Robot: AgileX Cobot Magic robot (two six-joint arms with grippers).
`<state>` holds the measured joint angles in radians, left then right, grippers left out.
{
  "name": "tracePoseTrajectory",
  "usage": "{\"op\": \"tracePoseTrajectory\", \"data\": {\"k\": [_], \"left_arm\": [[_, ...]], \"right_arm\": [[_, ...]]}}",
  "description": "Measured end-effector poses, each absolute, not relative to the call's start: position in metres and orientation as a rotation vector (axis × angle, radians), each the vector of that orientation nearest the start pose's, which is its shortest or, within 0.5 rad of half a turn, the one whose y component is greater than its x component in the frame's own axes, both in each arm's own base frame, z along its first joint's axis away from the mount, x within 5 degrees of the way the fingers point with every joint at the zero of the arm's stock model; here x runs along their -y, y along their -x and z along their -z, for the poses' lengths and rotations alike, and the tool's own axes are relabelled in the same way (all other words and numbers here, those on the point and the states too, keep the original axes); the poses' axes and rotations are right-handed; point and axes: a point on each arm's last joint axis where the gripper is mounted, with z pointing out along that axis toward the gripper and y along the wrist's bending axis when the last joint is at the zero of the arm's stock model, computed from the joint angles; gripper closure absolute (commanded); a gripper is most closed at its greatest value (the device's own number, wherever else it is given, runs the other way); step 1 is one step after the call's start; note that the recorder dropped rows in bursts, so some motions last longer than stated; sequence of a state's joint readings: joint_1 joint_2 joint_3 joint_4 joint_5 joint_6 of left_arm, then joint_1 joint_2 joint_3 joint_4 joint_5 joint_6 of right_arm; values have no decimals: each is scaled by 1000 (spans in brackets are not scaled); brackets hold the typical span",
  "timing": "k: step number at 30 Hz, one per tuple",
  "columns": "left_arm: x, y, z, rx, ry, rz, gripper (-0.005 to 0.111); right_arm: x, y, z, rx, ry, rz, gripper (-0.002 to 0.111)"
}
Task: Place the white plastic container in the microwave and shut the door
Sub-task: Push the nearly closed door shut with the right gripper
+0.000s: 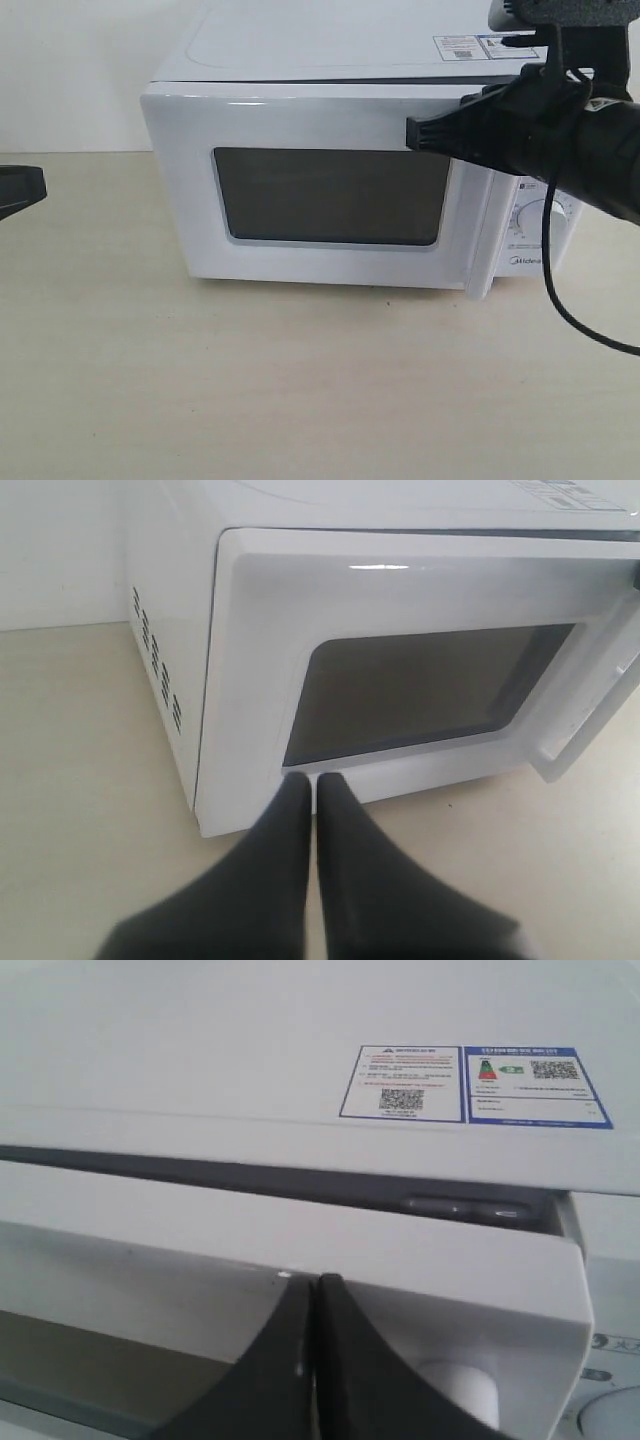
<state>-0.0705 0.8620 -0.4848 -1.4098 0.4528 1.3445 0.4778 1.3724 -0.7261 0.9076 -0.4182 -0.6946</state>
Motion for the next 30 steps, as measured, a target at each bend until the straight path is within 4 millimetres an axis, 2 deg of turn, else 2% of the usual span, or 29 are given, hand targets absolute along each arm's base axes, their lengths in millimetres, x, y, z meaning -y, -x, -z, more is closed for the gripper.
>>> {"op": "tracePoseTrajectory", "data": {"k": [10,20,30], "left_arm": [[51,-165,-282,-1908,-318,509,102],[51,-165,-282,-1908,-318,509,102],[51,-165,-282,-1908,-318,509,102]], "right_arm": [[-114,-276,-247,-1940,105,-147,109],[-116,-279,-252,-1929,100,-160,109],[-107,-285,-254,-1954,83,-171,109]]}}
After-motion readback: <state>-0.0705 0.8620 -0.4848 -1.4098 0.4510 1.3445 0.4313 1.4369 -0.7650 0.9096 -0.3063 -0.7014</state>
